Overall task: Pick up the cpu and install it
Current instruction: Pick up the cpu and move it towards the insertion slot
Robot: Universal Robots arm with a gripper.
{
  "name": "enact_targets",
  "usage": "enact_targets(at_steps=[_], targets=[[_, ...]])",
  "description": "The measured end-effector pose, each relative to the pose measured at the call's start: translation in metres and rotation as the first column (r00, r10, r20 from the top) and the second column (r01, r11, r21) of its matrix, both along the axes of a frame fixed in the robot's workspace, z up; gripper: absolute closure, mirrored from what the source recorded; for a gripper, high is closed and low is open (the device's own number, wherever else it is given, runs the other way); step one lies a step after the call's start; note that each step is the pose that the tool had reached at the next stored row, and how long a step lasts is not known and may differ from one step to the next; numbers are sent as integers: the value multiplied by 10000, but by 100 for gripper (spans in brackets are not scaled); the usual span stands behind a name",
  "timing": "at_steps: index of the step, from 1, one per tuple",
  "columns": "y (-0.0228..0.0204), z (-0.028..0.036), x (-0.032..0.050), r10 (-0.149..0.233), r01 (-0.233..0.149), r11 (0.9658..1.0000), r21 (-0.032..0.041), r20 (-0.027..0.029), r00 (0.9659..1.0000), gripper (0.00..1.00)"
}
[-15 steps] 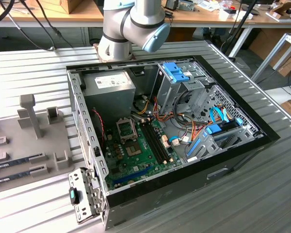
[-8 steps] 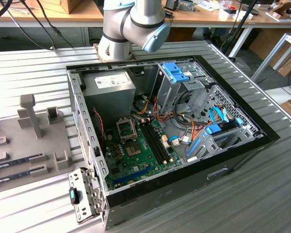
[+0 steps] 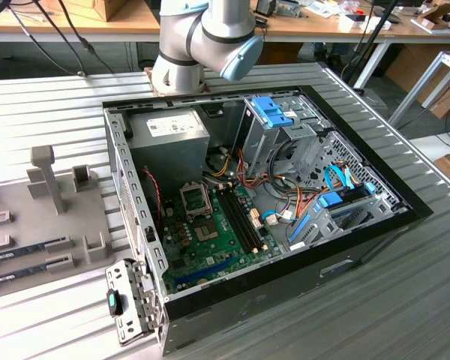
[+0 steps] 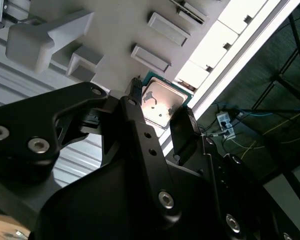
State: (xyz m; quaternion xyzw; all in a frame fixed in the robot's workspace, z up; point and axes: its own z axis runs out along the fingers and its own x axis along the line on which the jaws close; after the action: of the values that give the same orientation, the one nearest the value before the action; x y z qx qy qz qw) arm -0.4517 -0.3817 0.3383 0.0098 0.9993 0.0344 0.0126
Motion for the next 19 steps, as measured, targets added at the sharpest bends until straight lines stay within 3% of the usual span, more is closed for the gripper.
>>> enact_targets(at_steps=[19], targets=[[0, 142, 0, 0, 0, 10000, 24, 0, 10000, 53]])
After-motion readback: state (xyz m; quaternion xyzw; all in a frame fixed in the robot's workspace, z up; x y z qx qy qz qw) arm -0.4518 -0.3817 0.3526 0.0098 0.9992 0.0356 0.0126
